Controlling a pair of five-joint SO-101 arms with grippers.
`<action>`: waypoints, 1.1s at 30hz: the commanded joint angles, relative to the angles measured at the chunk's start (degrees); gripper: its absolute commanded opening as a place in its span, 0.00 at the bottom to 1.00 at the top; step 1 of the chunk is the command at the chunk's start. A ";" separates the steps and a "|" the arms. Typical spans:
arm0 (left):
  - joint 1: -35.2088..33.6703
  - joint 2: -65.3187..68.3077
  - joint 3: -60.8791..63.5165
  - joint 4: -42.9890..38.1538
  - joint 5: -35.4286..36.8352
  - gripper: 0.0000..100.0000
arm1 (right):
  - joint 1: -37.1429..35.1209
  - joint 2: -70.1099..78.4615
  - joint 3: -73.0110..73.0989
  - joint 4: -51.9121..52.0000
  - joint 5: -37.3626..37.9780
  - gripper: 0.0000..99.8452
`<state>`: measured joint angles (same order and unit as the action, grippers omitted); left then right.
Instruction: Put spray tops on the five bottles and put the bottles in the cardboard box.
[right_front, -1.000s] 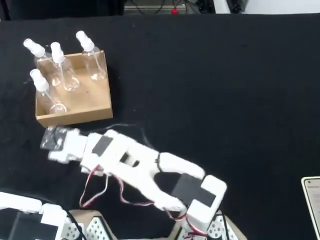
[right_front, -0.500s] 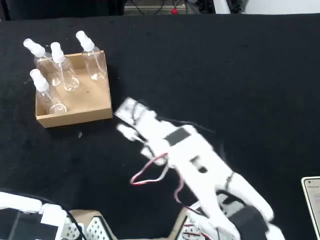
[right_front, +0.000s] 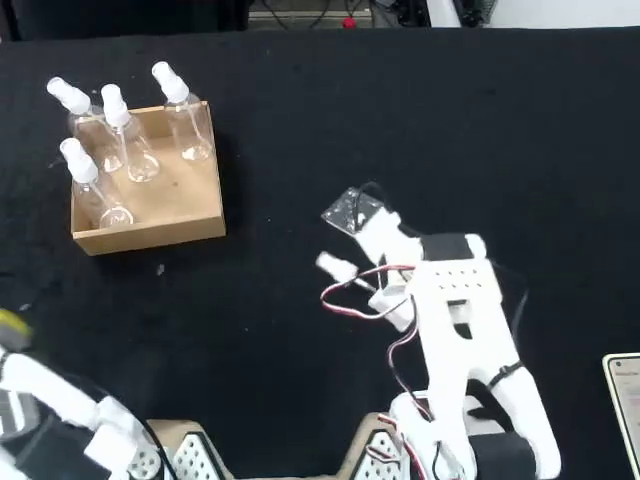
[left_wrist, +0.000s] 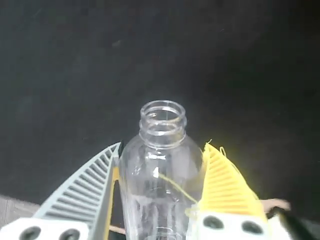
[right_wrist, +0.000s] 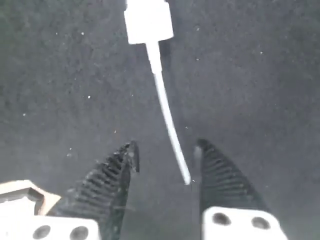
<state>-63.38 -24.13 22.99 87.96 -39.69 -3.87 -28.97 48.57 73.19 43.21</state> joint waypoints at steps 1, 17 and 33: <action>14.81 -1.93 -3.56 0.70 8.97 0.10 | 0.70 -3.03 -8.31 3.16 -6.15 0.21; 37.14 -27.69 18.77 -9.32 23.91 0.10 | -18.20 9.54 -5.14 -16.70 -7.91 0.25; 40.22 -30.51 20.00 -12.04 24.00 0.10 | -16.53 24.04 -5.41 -30.86 -5.01 0.16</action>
<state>-26.46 -53.58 43.56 79.43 -16.13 -22.15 -5.93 45.58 46.29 37.76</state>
